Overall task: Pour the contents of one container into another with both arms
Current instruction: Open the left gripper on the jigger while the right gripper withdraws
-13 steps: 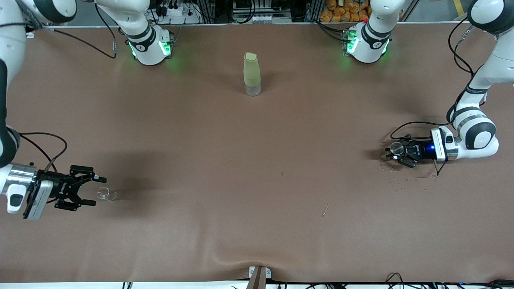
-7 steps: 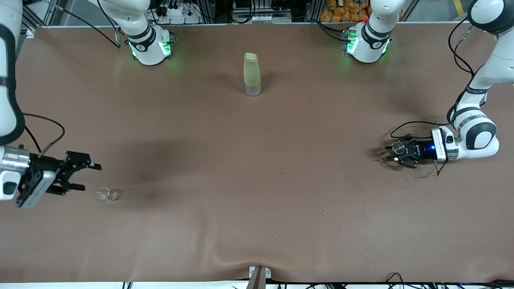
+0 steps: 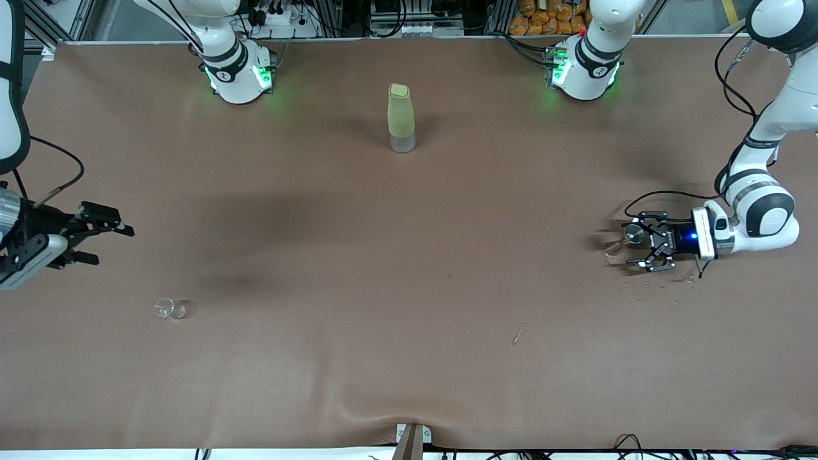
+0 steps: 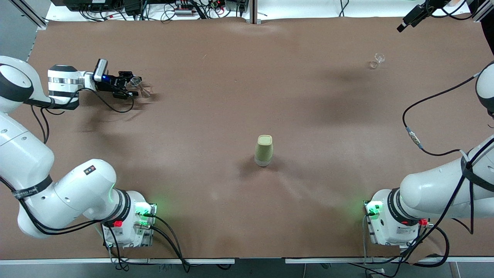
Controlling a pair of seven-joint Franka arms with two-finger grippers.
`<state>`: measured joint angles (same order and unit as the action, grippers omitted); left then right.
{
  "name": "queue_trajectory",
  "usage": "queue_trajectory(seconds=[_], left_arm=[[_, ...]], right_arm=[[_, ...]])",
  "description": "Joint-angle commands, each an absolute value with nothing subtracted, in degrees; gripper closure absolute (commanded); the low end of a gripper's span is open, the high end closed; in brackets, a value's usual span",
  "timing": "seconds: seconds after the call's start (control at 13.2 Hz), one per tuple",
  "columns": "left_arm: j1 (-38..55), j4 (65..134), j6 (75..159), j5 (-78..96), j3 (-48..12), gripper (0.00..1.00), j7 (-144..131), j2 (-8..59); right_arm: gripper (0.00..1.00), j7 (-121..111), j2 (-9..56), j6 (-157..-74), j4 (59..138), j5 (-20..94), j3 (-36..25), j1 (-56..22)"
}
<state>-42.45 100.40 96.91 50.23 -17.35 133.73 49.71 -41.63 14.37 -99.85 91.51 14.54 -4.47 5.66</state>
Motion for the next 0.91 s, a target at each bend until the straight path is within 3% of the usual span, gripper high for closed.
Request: queue_trajectory(seconds=[0.0,0.83], left_arm=[[-42.72,100.28,96.59,48.08,-15.39,0.0,126.77,46.95],[-41.84,98.0,99.84,31.21,-16.52,0.0,76.77,30.51]], right_arm=[[0.0,-31.23,9.41,-97.31,93.78,7.76,-5.45,2.03],[0.0,-5.72,1.41,-82.8,90.27,1.94,-5.63,1.32]])
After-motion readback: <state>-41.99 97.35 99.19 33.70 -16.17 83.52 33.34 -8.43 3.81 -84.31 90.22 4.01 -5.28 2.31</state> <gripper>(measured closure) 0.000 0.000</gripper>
